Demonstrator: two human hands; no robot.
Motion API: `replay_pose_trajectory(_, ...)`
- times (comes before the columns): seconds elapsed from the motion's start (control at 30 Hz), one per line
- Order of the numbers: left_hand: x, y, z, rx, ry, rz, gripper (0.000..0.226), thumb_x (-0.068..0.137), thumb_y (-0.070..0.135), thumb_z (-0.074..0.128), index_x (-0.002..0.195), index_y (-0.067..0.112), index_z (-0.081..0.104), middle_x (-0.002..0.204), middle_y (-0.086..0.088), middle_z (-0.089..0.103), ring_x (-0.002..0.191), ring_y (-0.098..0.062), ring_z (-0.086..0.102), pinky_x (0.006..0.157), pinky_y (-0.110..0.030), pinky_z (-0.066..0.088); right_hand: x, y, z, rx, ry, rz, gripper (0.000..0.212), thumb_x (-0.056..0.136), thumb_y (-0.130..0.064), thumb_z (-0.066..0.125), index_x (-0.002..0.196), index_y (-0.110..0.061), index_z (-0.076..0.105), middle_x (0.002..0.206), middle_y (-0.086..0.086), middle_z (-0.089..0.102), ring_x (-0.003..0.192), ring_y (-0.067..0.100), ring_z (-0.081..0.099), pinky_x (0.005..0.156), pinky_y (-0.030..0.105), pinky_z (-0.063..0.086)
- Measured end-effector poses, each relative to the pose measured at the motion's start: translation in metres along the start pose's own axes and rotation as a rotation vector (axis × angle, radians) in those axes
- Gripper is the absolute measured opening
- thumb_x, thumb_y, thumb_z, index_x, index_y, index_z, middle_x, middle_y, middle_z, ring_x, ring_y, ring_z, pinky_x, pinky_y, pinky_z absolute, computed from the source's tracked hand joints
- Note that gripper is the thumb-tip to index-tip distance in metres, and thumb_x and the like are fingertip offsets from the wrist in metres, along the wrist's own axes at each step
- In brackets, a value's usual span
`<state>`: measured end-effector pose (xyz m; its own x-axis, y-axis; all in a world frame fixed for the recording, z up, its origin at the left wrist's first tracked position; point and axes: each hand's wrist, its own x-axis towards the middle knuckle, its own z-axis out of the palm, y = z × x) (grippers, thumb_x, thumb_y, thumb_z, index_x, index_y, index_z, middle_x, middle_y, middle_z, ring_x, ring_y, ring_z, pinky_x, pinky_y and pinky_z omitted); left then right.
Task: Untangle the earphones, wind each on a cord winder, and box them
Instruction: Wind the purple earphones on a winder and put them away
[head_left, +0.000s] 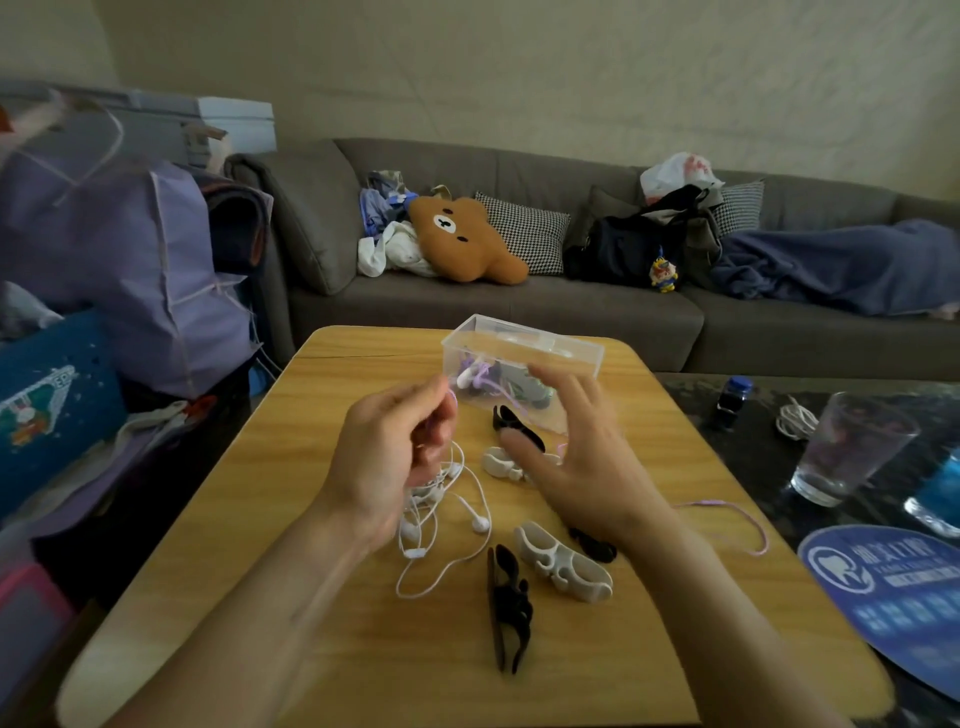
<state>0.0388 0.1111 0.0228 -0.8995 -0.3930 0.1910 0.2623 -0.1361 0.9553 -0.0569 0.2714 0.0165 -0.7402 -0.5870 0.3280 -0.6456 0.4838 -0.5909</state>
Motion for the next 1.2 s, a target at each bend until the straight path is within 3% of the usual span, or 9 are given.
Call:
replay_pose_trajectory(0.07, -0.003, 0.0, 0.007, 0.126, 0.019, 0.012, 0.036, 0.1, 0.019, 0.05, 0.067, 0.01, 0.059, 0.053, 0.001, 0.044, 0.049, -0.014, 0.034, 0.043, -0.022, 0.023, -0.005, -0.022, 0.009, 0.168, -0.009, -0.124, 0.056, 0.095, -0.053, 0.056, 0.144, -0.031, 0.042, 0.139, -0.012, 0.048, 0.126, 0.0, 0.046, 0.107, 0.027, 0.042)
replay_pose_trajectory(0.2, -0.004, -0.001, 0.014, 0.152, 0.086, -0.053, 0.04, 0.097, 0.016, 0.047, 0.06, 0.007, 0.056, 0.046, 0.003, 0.036, 0.043, -0.012, 0.029, 0.043, -0.025, 0.017, -0.007, -0.038, 0.025, 0.303, 0.093, -0.21, 0.022, 0.101, -0.033, 0.056, 0.114, -0.02, 0.067, 0.096, -0.01, 0.07, 0.086, 0.006, 0.066, 0.074, 0.024, 0.054)
replay_pose_trajectory(0.3, 0.0, 0.001, 0.008, -0.188, 0.078, -0.202, 0.043, 0.097, 0.021, 0.044, 0.054, 0.021, 0.038, 0.048, 0.004, 0.025, 0.045, -0.012, 0.017, 0.049, -0.031, 0.008, -0.004, -0.03, 0.03, 0.32, 0.231, -0.169, 0.016, 0.099, -0.027, 0.061, 0.097, -0.018, 0.073, 0.076, -0.012, 0.064, 0.071, 0.001, 0.06, 0.061, 0.013, 0.043)
replay_pose_trajectory(0.5, 0.006, 0.007, -0.007, -0.596, 0.102, -0.168, 0.027, 0.103, 0.017, 0.038, 0.081, 0.013, 0.053, 0.069, -0.001, 0.054, 0.05, -0.008, 0.045, 0.04, -0.02, 0.014, -0.003, -0.022, 0.036, 0.154, 0.147, -0.147, 0.017, 0.097, -0.027, 0.064, 0.089, -0.017, 0.074, 0.065, -0.017, 0.055, 0.063, 0.001, 0.052, 0.057, 0.013, 0.035)
replay_pose_trajectory(0.63, 0.004, 0.002, -0.004, -0.215, 0.159, -0.057, 0.025, 0.102, -0.001, 0.039, 0.11, 0.004, 0.063, 0.099, -0.011, 0.075, 0.051, -0.009, 0.057, 0.039, -0.014, 0.033, -0.009, -0.029, 0.044, 0.041, 0.045, -0.224, 0.019, 0.1, -0.032, 0.057, 0.101, -0.021, 0.073, 0.082, -0.008, 0.064, 0.071, 0.005, 0.052, 0.063, 0.02, 0.04)
replay_pose_trajectory(0.77, 0.003, -0.009, -0.003, 0.419, 0.179, 0.195, 0.03, 0.101, -0.004, 0.043, 0.109, 0.013, 0.065, 0.1, 0.0, 0.074, 0.084, -0.008, 0.071, 0.069, -0.017, 0.054, -0.009, -0.032, 0.044, 0.048, 0.018, -0.301, 0.017, 0.099, -0.028, 0.058, 0.099, -0.02, 0.073, 0.079, -0.008, 0.063, 0.069, 0.008, 0.051, 0.063, 0.027, 0.043)
replay_pose_trajectory(0.93, 0.001, -0.022, -0.002, 0.58, 0.032, 0.214, 0.031, 0.104, 0.002, 0.041, 0.112, 0.013, 0.068, 0.101, 0.002, 0.073, 0.097, -0.008, 0.067, 0.091, -0.032, 0.054, -0.005, -0.024, 0.027, 0.121, 0.129, -0.295, 0.009, 0.094, -0.022, 0.069, 0.093, -0.02, 0.077, 0.076, -0.012, 0.068, 0.07, 0.009, 0.062, 0.062, 0.023, 0.05)
replay_pose_trajectory(1.07, -0.004, -0.02, 0.001, 0.544, -0.105, 0.147, 0.028, 0.102, 0.024, 0.044, 0.095, 0.006, 0.065, 0.075, -0.011, 0.06, 0.068, -0.015, 0.052, 0.068, -0.042, 0.044, -0.005, -0.013, 0.008, 0.235, 0.176, -0.234, 0.006, 0.087, -0.021, 0.077, 0.092, -0.018, 0.078, 0.081, -0.011, 0.073, 0.074, 0.005, 0.068, 0.065, 0.019, 0.054)
replay_pose_trajectory(1.2, -0.005, -0.016, 0.001, 0.611, -0.159, 0.081, 0.03, 0.102, 0.026, 0.047, 0.078, 0.014, 0.06, 0.056, 0.007, 0.041, 0.051, -0.009, 0.034, 0.052, -0.029, 0.028, -0.004, 0.004, -0.009, 0.287, 0.208, -0.134, 0.007, 0.083, -0.023, 0.078, 0.089, -0.022, 0.076, 0.081, -0.012, 0.073, 0.072, 0.01, 0.068, 0.065, 0.027, 0.058)
